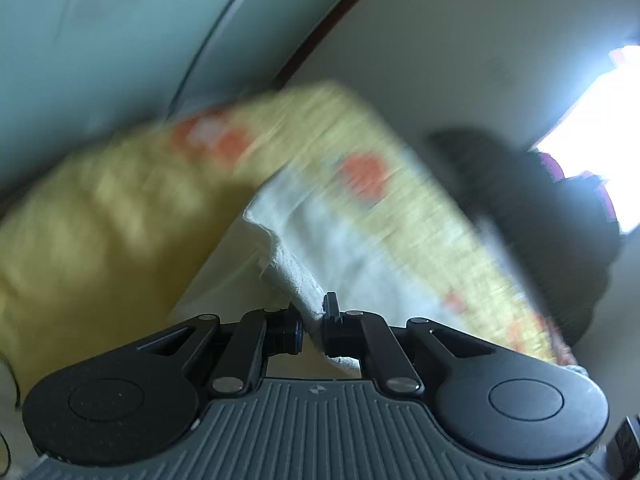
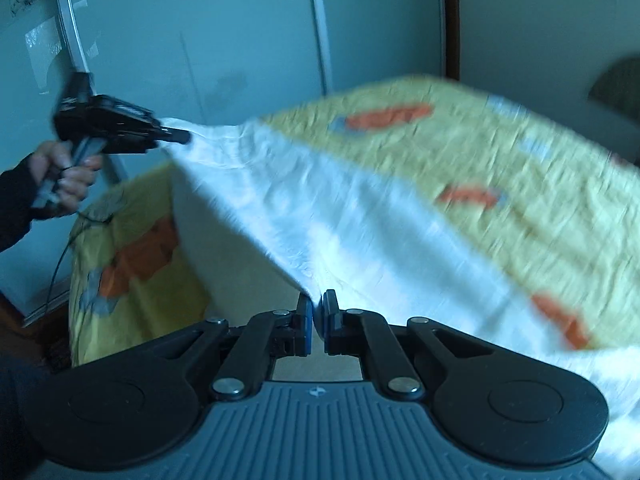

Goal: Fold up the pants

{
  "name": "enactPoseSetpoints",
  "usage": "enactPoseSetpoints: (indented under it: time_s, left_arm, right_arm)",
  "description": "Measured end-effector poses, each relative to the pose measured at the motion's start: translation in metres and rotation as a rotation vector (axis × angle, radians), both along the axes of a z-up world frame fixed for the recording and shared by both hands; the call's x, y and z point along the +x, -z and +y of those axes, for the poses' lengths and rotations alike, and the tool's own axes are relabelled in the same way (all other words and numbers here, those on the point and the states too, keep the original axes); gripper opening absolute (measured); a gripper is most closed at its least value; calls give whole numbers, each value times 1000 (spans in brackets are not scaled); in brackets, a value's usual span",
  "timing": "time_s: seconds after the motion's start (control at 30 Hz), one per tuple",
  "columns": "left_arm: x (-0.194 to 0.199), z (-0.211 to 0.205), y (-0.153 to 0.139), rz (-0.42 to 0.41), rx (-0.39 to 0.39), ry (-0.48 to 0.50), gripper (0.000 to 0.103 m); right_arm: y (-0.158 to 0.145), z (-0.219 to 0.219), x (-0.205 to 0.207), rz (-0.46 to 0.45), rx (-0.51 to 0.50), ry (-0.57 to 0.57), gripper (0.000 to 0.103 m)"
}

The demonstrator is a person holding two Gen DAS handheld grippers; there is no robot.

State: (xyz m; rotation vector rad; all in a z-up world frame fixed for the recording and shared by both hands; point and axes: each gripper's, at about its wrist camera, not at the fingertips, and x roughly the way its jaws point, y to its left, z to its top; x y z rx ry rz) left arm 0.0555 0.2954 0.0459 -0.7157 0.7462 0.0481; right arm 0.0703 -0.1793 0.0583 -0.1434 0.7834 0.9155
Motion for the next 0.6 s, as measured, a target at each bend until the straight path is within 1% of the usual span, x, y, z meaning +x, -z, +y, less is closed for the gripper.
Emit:
enactPoseSetpoints:
  time_s: [0.07, 0.1, 0.13, 0.17, 0.23, 0.27, 0.3, 0.33, 0.37, 0.4, 0.47, 0.57, 0.6]
  left_arm:
    - [-4, 0, 13, 44, 29, -15, 7]
    - [-8, -1, 14, 47, 46, -16, 13]
    - [-13, -1, 13, 49, 51, -20, 24]
    - [-18, -1, 12, 51, 44, -23, 24]
    - [-30, -2, 8, 59, 22, -33, 30]
    - [-36, -6, 4, 60, 26, -40, 35]
    - [-44, -12, 0, 59, 36, -45, 38]
    - [-52, -21, -5, 43, 35, -38, 44]
    - [-55, -31, -8, 36, 25, -30, 48]
    - [-61, -44, -11, 22, 5, -15, 48]
    - [-71, -75, -13, -8, -75, 52, 49]
    - [-68, -125, -9, -41, -267, 171, 49]
    - [-63, -139, -5, -42, -336, 192, 49]
  right_arm:
    - [14, 14, -7, 0, -52, -12, 5]
    - [17, 19, -11, -12, -69, -16, 5]
    - [18, 21, -12, -14, -69, -16, 5]
    - [19, 21, -12, -10, -57, -13, 5]
    - [17, 17, -10, -3, -31, -1, 5]
    - [16, 16, -9, -3, -17, 4, 5]
    - [13, 14, -9, -4, -6, 7, 5]
    - [12, 12, -8, -6, 5, 7, 5]
    - [11, 11, -9, -7, 11, 8, 5]
    - [12, 10, -8, -8, 11, 7, 5]
    - [13, 12, -8, -9, 1, 0, 5]
    - [14, 14, -7, -5, 0, 2, 5]
    - [14, 14, -7, -7, 3, 4, 5]
